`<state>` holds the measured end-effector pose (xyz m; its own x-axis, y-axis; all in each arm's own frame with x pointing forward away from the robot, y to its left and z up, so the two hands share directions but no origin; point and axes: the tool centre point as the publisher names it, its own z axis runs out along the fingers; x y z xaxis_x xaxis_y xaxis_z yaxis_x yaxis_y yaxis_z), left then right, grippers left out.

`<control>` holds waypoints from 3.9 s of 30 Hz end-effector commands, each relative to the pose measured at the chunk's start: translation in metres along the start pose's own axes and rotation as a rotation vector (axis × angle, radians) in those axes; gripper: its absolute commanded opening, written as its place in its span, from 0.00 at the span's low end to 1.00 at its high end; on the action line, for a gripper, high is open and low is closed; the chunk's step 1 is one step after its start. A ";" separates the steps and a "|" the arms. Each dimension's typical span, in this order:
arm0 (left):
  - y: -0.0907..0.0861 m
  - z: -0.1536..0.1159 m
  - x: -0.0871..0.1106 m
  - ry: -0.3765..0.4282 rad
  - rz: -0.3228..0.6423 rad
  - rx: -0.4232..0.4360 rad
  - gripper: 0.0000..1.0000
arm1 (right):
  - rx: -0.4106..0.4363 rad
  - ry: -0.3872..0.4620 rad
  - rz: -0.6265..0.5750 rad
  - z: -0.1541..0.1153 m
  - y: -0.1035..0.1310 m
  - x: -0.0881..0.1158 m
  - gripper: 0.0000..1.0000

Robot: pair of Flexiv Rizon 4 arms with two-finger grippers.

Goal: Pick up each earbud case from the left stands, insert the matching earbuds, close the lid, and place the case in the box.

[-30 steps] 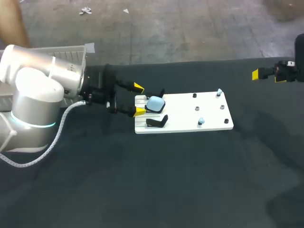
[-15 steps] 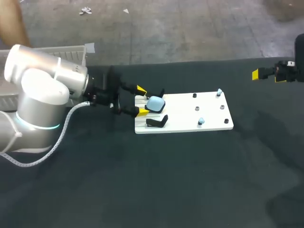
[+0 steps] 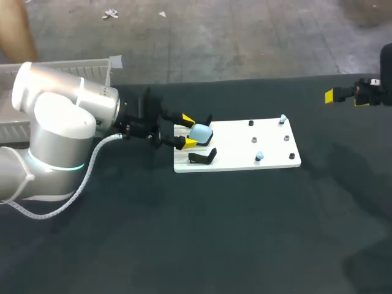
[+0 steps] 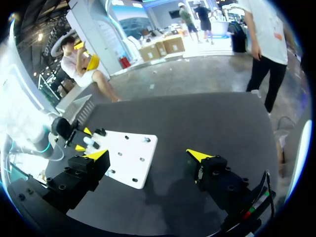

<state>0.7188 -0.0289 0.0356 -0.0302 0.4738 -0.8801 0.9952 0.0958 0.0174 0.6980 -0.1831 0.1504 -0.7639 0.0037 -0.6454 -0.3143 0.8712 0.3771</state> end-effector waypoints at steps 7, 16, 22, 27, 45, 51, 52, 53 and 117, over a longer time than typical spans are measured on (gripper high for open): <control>0.001 0.007 0.002 -0.005 -0.005 0.012 0.62 | -0.003 0.000 -0.001 0.001 -0.001 0.000 1.00; 0.002 0.011 0.002 -0.019 -0.013 0.026 0.56 | -0.003 0.000 -0.001 0.001 -0.001 0.000 1.00; 0.002 0.014 0.002 -0.025 -0.014 0.031 0.59 | -0.003 0.000 -0.001 0.001 -0.001 0.000 1.00; 0.002 0.017 0.002 -0.029 -0.016 0.039 0.53 | -0.003 0.000 -0.001 0.001 -0.001 0.000 1.00; 0.003 0.022 0.002 -0.041 -0.020 0.057 0.44 | -0.003 0.000 -0.001 0.001 -0.001 0.000 1.00; 0.003 0.024 0.003 -0.043 -0.022 0.063 0.40 | -0.003 0.000 -0.001 0.001 -0.001 0.000 1.00; 0.003 0.025 0.003 -0.044 -0.023 0.064 0.40 | -0.003 0.000 -0.001 0.001 -0.001 0.000 1.00; 0.003 0.025 0.003 -0.043 -0.023 0.065 0.38 | -0.003 0.000 -0.001 0.001 -0.001 0.000 1.00; 0.013 0.024 -0.073 -0.099 0.038 0.031 0.00 | -0.093 0.123 -0.122 0.051 0.081 0.013 1.00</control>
<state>0.7297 -0.0763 0.0882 0.0119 0.3845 -0.9230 0.9974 0.0614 0.0384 0.6796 -0.0963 0.1430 -0.7724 -0.1588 -0.6149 -0.4423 0.8293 0.3414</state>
